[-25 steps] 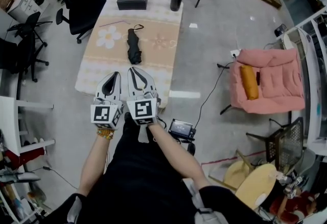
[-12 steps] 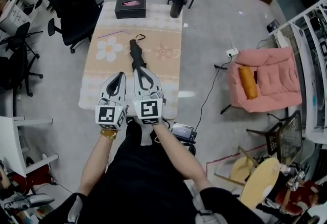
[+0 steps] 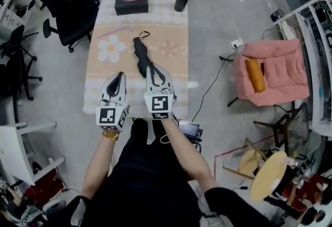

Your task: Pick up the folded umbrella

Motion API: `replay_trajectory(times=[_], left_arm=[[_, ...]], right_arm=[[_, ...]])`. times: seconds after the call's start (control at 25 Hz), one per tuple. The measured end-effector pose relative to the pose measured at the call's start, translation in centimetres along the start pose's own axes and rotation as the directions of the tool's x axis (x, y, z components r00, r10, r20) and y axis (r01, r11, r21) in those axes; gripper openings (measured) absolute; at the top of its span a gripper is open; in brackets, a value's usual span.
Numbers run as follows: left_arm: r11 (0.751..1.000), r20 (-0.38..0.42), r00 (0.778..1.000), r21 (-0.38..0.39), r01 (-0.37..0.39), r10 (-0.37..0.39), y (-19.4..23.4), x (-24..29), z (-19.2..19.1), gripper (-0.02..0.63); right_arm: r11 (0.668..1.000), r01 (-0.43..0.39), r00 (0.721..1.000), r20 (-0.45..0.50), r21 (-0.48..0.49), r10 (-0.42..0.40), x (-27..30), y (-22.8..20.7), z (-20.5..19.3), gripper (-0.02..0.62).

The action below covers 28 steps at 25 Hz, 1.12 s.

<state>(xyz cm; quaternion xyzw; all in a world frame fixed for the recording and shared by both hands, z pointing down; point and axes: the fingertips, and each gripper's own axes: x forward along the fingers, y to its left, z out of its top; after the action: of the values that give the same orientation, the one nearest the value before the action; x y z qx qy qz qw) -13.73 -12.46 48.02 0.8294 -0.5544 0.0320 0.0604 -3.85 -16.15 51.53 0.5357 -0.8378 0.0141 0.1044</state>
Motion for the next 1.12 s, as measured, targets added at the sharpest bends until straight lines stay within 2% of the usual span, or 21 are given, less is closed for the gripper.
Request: replay_trajectory(times=[0.28, 0.32, 0.36, 0.4, 0.44, 0.76, 0.92, 1.12], left_arm=[[1.0, -0.038, 0.999, 0.004, -0.017, 0.017, -1.2, 0.7, -1.3, 0.014], [1.0, -0.043, 0.999, 0.003, -0.02, 0.02, -1.3, 0.7, -1.4, 0.014], [1.0, -0.048, 0.999, 0.004, -0.022, 0.022, -1.3, 0.8, -1.5, 0.014], [1.0, -0.052, 0.998, 0.006, -0.025, 0.025, -1.2, 0.8, -1.6, 0.014], [1.0, -0.057, 0.998, 0.006, -0.029, 0.029, -1.2, 0.8, -1.8, 0.014], [0.998, -0.083, 0.994, 0.007, -0.064, 0.064, -0.2, 0.9, -2.4, 0.014], [0.997, -0.1, 0.992, 0.02, -0.07, 0.072, 0.6, 0.9, -2.7, 0.014], [0.997, -0.109, 0.991, 0.019, -0.075, 0.077, 1.3, 1.0, -2.9, 0.014]], right_arm=[[0.999, -0.044, 0.997, -0.062, 0.016, 0.045, 3.9, -0.7, -4.1, 0.02], [0.998, -0.06, 0.995, -0.078, 0.023, 0.061, 4.4, -0.6, -4.8, 0.04], [0.996, -0.078, 0.992, -0.096, 0.033, 0.081, 4.9, -0.4, -5.6, 0.123], [0.995, -0.093, 0.989, -0.112, 0.041, 0.098, 5.3, -0.2, -6.3, 0.174], [0.994, -0.102, 0.986, -0.125, 0.045, 0.107, 5.7, -0.1, -7.0, 0.183], [0.991, -0.123, 0.965, -0.229, 0.047, 0.131, 8.2, 0.5, -11.9, 0.219], [0.993, -0.112, 0.956, -0.268, 0.041, 0.119, 9.5, 0.9, -13.6, 0.264], [0.993, -0.104, 0.949, -0.295, 0.048, 0.113, 10.5, 1.2, -15.2, 0.267]])
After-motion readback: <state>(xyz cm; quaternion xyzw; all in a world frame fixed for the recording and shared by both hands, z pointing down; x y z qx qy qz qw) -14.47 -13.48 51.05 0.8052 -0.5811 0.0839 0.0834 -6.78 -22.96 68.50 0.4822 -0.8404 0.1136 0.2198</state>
